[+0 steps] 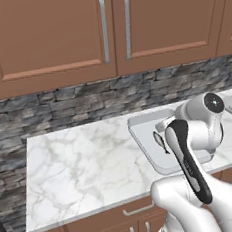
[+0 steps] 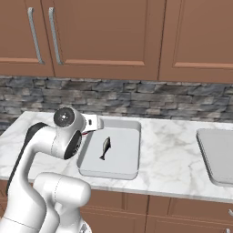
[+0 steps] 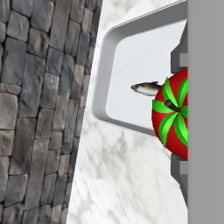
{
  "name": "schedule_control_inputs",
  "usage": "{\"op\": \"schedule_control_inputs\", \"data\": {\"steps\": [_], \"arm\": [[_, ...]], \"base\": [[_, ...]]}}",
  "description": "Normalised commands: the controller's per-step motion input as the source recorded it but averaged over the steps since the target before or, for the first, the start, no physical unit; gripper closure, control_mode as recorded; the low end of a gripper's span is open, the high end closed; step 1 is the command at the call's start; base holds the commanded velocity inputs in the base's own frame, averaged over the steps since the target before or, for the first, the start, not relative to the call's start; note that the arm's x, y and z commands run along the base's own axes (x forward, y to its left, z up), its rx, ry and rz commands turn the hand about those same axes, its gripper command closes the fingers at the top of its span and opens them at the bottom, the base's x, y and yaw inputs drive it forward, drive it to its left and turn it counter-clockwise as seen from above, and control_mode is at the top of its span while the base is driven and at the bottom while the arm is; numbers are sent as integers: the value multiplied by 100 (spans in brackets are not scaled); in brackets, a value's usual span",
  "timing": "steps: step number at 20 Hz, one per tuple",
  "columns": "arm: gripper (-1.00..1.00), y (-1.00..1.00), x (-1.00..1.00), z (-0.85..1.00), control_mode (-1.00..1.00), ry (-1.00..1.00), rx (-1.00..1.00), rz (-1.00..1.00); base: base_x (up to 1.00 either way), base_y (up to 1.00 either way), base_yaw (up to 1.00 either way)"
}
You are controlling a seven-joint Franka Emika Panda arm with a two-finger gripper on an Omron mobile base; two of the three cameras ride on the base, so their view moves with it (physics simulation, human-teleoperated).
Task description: Place one tomato and one fish in each tupperware on the nearby counter, to pack two identical lunches.
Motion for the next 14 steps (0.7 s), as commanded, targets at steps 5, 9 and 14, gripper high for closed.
{"op": "schedule_control_inputs", "data": {"steps": [5, 9, 14], "arm": [[100, -19, 13, -20, -100, 0, -2, -6], [100, -38, 23, -32, -100, 0, -2, -7], [100, -64, 29, -38, -100, 5, 0, -3]], "base": [[0, 0, 0], [0, 0, 0], [0, 0, 0]]}}
